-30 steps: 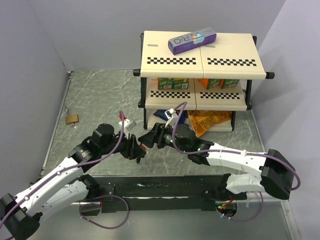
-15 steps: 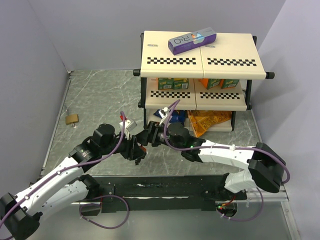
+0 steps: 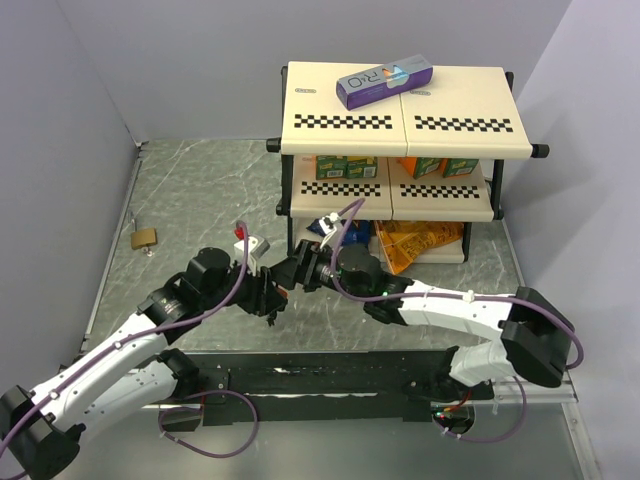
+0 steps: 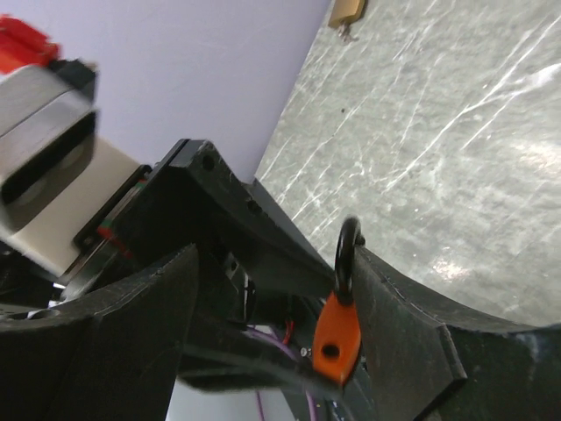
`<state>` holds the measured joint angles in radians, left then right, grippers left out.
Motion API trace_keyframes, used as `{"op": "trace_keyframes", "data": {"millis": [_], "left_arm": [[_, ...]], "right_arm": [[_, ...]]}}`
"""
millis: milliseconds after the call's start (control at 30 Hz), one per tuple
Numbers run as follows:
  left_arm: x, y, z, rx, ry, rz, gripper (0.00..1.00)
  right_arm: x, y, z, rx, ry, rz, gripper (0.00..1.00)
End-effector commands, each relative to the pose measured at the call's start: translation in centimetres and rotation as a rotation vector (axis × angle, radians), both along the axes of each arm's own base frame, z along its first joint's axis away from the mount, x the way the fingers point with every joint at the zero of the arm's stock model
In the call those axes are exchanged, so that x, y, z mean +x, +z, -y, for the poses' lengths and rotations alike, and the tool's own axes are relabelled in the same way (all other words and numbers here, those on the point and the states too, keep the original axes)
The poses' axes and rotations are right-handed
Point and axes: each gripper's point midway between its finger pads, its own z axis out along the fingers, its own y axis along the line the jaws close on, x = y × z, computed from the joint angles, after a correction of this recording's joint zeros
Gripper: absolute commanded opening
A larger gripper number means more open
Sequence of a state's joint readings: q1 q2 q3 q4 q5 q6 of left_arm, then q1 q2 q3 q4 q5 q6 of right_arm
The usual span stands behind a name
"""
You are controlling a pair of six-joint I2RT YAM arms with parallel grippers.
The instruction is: Unlock with the key
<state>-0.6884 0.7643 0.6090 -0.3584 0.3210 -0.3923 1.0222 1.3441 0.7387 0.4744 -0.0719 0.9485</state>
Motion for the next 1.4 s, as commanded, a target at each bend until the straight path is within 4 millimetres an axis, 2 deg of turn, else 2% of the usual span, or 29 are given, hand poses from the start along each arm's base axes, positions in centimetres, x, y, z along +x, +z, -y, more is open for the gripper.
{"op": "trace_keyframes", "data": {"millis": [0, 33, 100, 133, 167, 200, 233, 267, 333, 367, 400, 467, 533, 800, 833, 867, 933, 967, 1100, 1200, 1333, 1367], "left_arm": [[3.2, 1.8, -0.9, -0.005, 0.180, 0.028, 0.01], [3.7, 1.4, -1.4, 0.017, 0.223, 0.025, 0.01], [4.2, 0.8, -1.9, 0.035, 0.284, -0.009, 0.01], [4.6, 0.3, -2.4, 0.056, 0.323, -0.015, 0.01], [4.7, 0.0, -2.8, 0.068, 0.348, -0.029, 0.01], [4.7, -0.3, -3.0, 0.069, 0.378, -0.056, 0.01], [4.9, -1.1, -4.0, 0.110, 0.430, -0.073, 0.01], [5.1, -1.5, -4.3, 0.129, 0.454, -0.090, 0.01], [5.4, -2.5, -5.4, 0.166, 0.499, -0.116, 0.01], [5.4, -3.3, -5.8, 0.183, 0.511, -0.141, 0.01], [5.6, -3.6, -6.0, 0.186, 0.521, -0.148, 0.01], [6.5, -4.3, -6.9, 0.193, 0.559, -0.174, 0.01], [7.6, -4.8, -8.3, 0.206, 0.613, -0.194, 0.01], [10.0, -7.6, -10.8, 0.315, 0.650, -0.273, 0.01], [10.7, -7.4, -11.1, 0.309, 0.657, -0.280, 0.01], [10.9, -8.3, -11.4, 0.343, 0.640, -0.302, 0.01], [11.9, -8.3, -12.4, 0.367, 0.652, -0.324, 0.01], [12.1, -9.4, -12.9, 0.406, 0.645, -0.350, 0.01], [14.1, -10.5, -15.9, 0.474, 0.692, -0.391, 0.01], [15.4, -11.4, -18.4, 0.582, 0.725, -0.405, 0.01], [16.5, -13.2, -19.7, 0.604, 0.729, -0.466, 0.01], [16.7, -13.4, -20.5, 0.632, 0.749, -0.473, 0.01]], "right_arm": [[0.9, 2.8, 2.1, 0.047, -0.065, 0.063, 0.77], [0.9, 2.2, 2.7, 0.032, -0.077, 0.063, 0.77], [1.6, 2.6, 4.2, 0.023, -0.136, 0.090, 0.78], [1.6, 1.7, 4.9, -0.016, -0.151, 0.092, 0.78], [1.7, 2.2, 5.8, -0.016, -0.172, 0.107, 0.78], [2.2, 1.8, 6.7, -0.038, -0.216, 0.114, 0.78], [2.2, 1.2, 7.4, -0.076, -0.232, 0.119, 0.79], [2.2, 2.0, 8.3, -0.066, -0.257, 0.136, 0.79], [2.6, 1.2, 9.8, -0.105, -0.306, 0.150, 0.79], [2.5, 1.9, 10.4, -0.094, -0.322, 0.165, 0.79], [2.4, 1.4, 10.9, -0.107, -0.331, 0.166, 0.79], [2.4, 1.7, 11.9, -0.105, -0.357, 0.179, 0.79], [2.3, 1.2, 12.4, -0.112, -0.365, 0.182, 0.79], [1.6, 0.9, 14.1, -0.109, -0.381, 0.208, 0.80], [1.4, 1.1, 14.2, -0.104, -0.378, 0.215, 0.80], [1.4, 1.2, 14.3, -0.103, -0.378, 0.218, 0.80], [1.1, 1.2, 14.8, -0.105, -0.379, 0.227, 0.80], [1.2, 1.2, 15.0, -0.106, -0.387, 0.231, 0.80], [1.1, 0.7, 16.3, -0.113, -0.421, 0.243, 0.80], [0.8, 1.1, 17.3, -0.103, -0.438, 0.260, 0.80], [0.8, 0.9, 18.3, -0.115, -0.467, 0.271, 0.80], [0.8, 0.8, 18.4, -0.117, -0.468, 0.272, 0.81]]}}
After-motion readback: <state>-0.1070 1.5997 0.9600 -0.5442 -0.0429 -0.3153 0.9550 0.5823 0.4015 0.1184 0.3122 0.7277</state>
